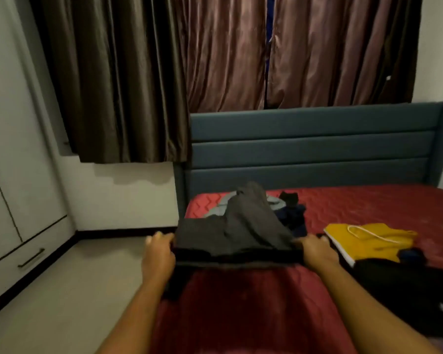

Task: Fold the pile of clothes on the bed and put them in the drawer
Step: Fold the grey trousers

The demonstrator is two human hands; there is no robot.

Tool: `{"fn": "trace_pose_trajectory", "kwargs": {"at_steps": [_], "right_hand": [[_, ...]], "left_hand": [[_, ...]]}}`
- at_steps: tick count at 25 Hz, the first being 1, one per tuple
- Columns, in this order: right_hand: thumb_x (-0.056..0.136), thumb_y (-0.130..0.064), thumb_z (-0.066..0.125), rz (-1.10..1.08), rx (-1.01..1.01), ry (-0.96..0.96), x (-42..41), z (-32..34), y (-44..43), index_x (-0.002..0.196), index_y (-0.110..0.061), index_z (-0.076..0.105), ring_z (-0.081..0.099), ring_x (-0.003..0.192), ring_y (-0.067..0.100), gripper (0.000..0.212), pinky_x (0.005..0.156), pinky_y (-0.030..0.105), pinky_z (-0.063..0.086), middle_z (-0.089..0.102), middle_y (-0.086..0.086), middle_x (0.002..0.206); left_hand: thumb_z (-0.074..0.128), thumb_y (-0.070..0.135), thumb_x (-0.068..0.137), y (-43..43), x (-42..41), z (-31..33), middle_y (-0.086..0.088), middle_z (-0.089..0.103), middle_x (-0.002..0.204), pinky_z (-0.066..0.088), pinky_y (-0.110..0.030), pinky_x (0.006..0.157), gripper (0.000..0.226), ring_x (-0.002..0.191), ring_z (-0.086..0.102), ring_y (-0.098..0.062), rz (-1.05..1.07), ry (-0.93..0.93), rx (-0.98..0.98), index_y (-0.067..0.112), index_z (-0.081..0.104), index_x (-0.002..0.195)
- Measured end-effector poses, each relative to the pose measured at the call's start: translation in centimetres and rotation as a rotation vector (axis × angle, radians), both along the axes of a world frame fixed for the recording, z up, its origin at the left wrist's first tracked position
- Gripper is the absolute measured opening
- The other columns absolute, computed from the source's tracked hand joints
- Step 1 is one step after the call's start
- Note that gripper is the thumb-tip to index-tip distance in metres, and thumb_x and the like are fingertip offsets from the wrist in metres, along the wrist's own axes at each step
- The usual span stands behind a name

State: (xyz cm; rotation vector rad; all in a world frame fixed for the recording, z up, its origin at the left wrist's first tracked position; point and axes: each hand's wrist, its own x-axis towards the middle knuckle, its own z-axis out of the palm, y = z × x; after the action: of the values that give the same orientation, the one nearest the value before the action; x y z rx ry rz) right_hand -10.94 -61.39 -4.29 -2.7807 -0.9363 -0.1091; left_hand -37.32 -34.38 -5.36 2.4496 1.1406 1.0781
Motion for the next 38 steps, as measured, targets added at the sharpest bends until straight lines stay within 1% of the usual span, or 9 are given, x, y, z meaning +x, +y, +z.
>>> {"fn": "trace_pose_trajectory", "kwargs": {"at_steps": [3,6,14,18,22,26,32,35,38], "right_hand": [[0.099,-0.024,0.035,0.060,-0.366,0.168,-6.3,-12.6,-3.3,0.138,-0.032,0.047,0.039,0.134,0.025,0.041,0.104,0.036,0.038,0.046,0.001,0.144],[0.099,-0.016,0.035,0.094,-0.473,0.067,-10.9,-17.2,-3.2,0.133,-0.025,0.054,0.037,0.134,0.019,0.039,0.099,0.034,0.039,0.047,-0.004,0.140],[0.092,-0.023,0.056,0.215,-0.557,0.087,-12.3,-18.1,-0.4,0.144,-0.032,0.028,0.039,0.129,0.029,0.060,0.098,0.042,0.039,0.037,0.002,0.143],[0.096,-0.025,0.048,0.247,-0.516,0.058,-10.7,-18.0,0.1,0.141,-0.034,0.033,0.046,0.122,0.028,0.048,0.090,0.040,0.045,0.044,0.003,0.134],[0.099,-0.029,0.038,0.135,-0.518,-0.035,-8.9,-17.8,-0.5,0.136,-0.039,0.042,0.037,0.128,0.026,0.039,0.093,0.038,0.041,0.043,0.000,0.134],[0.101,-0.029,0.035,-0.066,-0.489,0.070,-7.5,-18.0,-2.8,0.141,-0.050,0.033,0.029,0.133,0.025,0.045,0.096,0.038,0.039,0.034,-0.002,0.142],[0.100,-0.024,0.034,-0.142,-0.410,0.381,-8.1,-18.2,-3.5,0.146,-0.052,0.018,0.034,0.131,0.033,0.056,0.101,0.043,0.039,0.023,0.005,0.150],[0.095,-0.025,0.044,-0.104,-0.466,0.467,-8.4,-18.1,-3.2,0.147,-0.052,0.013,0.035,0.135,0.033,0.066,0.107,0.041,0.037,0.018,0.009,0.154],[0.085,-0.017,0.061,-0.082,-0.408,0.686,-7.4,-18.2,-2.8,0.150,-0.040,0.020,0.038,0.135,0.034,0.081,0.109,0.037,0.038,0.022,0.017,0.153]], "left_hand": [[0.043,0.010,0.086,-4.8,-5.3,-12.8,0.000,0.042,0.117,0.037,-0.025,0.083,0.027,0.116,0.043,-0.028,-0.110,0.452,-0.241,0.033,0.056,0.082],[0.043,0.001,0.087,-8.2,-9.3,-19.7,-0.004,0.038,0.136,0.038,-0.026,0.099,0.039,0.120,0.038,-0.024,-0.084,0.559,-0.312,0.027,0.058,0.112],[0.057,-0.003,0.076,-7.1,-10.3,-20.2,-0.012,0.057,0.107,0.043,-0.027,0.082,0.048,0.102,0.057,-0.031,-0.110,0.272,-0.640,0.013,0.055,0.122],[0.051,-0.006,0.081,-7.3,-9.4,-20.6,-0.005,0.058,0.111,0.042,-0.025,0.080,0.054,0.100,0.057,-0.024,-0.075,0.153,-0.689,0.020,0.050,0.128],[0.053,-0.003,0.080,-7.9,-8.7,-20.4,-0.002,0.059,0.113,0.049,-0.033,0.078,0.055,0.099,0.058,-0.023,-0.042,0.145,-0.536,0.023,0.052,0.129],[0.053,-0.008,0.077,-9.1,-8.3,-20.8,-0.006,0.050,0.099,0.045,-0.037,0.066,0.056,0.087,0.055,-0.027,-0.029,0.346,-0.366,0.019,0.055,0.125],[0.043,-0.019,0.071,-8.0,-10.0,-20.3,-0.015,0.045,0.118,0.041,-0.030,0.090,0.044,0.109,0.051,-0.033,0.013,0.195,-0.622,0.016,0.063,0.090],[0.039,-0.022,0.069,-7.3,-11.0,-20.1,-0.010,0.060,0.097,0.041,-0.025,0.072,0.053,0.094,0.057,-0.028,-0.040,0.122,-0.763,0.027,0.059,0.070],[0.038,-0.025,0.076,-6.9,-11.2,-19.5,-0.015,0.066,0.102,0.051,-0.025,0.067,0.058,0.089,0.061,-0.027,-0.100,-0.137,-1.125,0.023,0.068,0.091]]}}
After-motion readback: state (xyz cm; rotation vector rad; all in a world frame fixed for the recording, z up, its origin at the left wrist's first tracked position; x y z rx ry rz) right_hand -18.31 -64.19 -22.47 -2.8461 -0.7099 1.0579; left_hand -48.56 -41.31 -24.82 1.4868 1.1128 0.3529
